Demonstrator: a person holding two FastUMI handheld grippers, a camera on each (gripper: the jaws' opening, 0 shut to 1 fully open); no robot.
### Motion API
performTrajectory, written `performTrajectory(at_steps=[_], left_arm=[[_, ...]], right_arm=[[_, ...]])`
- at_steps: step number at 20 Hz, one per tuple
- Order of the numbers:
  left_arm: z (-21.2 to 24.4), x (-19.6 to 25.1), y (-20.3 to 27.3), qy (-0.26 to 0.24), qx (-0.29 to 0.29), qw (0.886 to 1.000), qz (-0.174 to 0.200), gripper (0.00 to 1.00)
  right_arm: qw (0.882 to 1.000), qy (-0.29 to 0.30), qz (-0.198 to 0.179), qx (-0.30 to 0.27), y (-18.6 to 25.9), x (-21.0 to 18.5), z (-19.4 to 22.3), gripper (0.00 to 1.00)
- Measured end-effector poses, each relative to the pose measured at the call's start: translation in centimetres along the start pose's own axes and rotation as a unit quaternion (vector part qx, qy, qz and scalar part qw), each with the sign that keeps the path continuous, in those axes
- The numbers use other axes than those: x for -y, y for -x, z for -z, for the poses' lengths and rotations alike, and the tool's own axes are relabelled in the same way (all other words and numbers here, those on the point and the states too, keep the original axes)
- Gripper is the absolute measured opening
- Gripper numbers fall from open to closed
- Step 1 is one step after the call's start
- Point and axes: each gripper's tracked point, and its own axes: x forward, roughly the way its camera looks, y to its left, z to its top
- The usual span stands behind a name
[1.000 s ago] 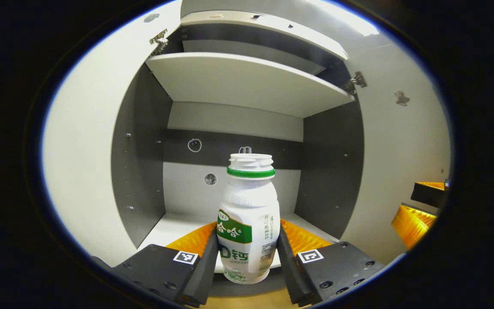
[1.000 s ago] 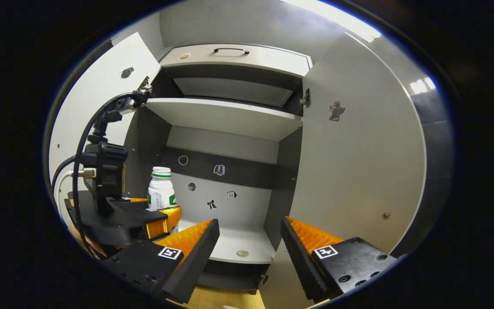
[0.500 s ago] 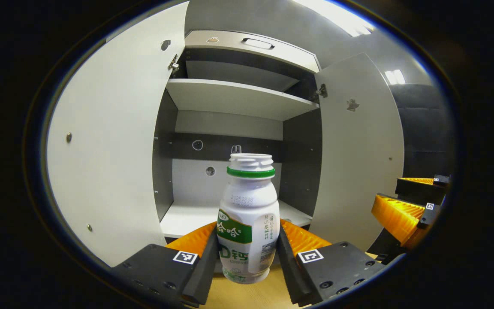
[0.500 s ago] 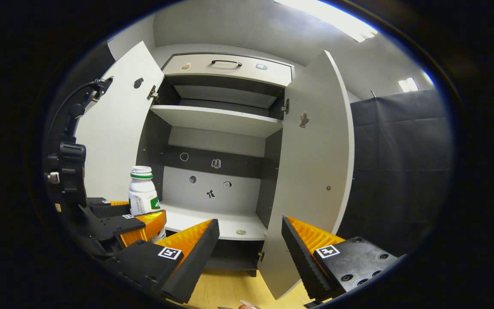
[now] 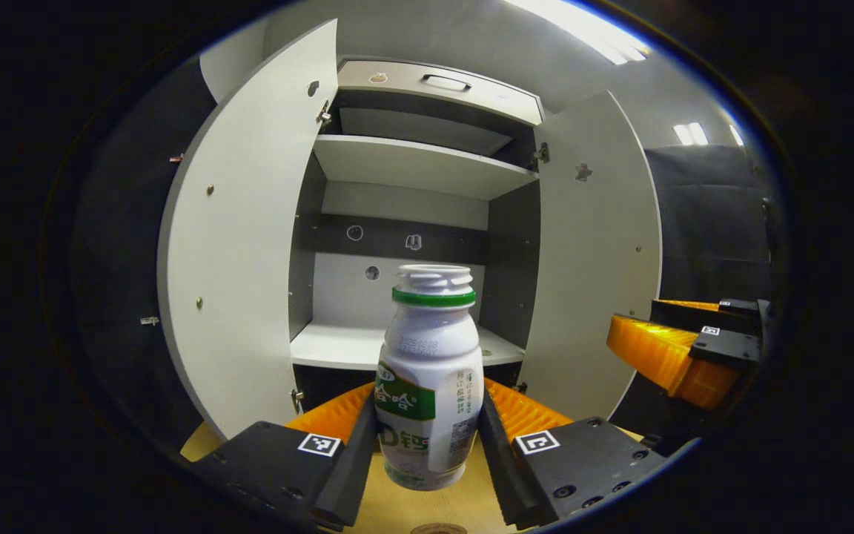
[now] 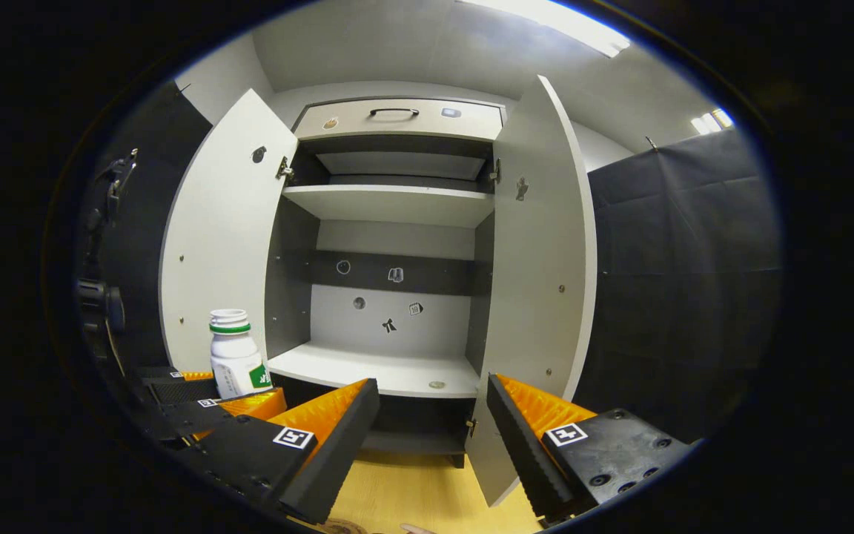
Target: Grasp the bottle in the cabinet with the left hand and place it on the coaster, then close the right door with the right hand and the left door with the left hand.
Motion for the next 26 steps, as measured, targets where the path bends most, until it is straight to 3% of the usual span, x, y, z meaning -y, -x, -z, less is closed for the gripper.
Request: performTrajectory(at_steps=[5, 9, 12, 16, 22, 26], left_arm=[[7.3, 0.6, 2.3, -0.002, -0.011, 0.998, -0.056, 0.71], [14.0, 0.4, 3.0, -0.001, -0.001, 0.996, -0.094, 0.71], [19.1, 0.5, 3.0, 0.003, -0.011, 0.995, -0.099, 0.72], [24.8, 1.5, 2.5, -0.013, -0.035, 0.995, -0.094, 0.72], [28.8, 2.8, 2.3, -0.005, -0.044, 0.996, -0.083, 0.72], [30.6, 3.1, 2.7, -0.002, -0.043, 0.995, -0.085, 0.73]], right_arm=[[0.998, 0.033, -0.050, 0.019, -0.1, 0.1, 3.7, 0.98], [0.999, 0.045, 0.006, 0.025, -0.9, 2.7, 7.9, 0.97], [0.998, 0.055, 0.030, 0.012, -1.1, 3.5, 11.6, 0.98], [0.998, 0.046, 0.033, -0.010, -1.0, 3.5, 15.5, 0.98], [0.998, 0.059, 0.024, -0.025, -1.0, 3.0, 18.6, 0.98], [0.998, 0.062, 0.019, 0.006, -0.4, 2.9, 18.3, 0.98]])
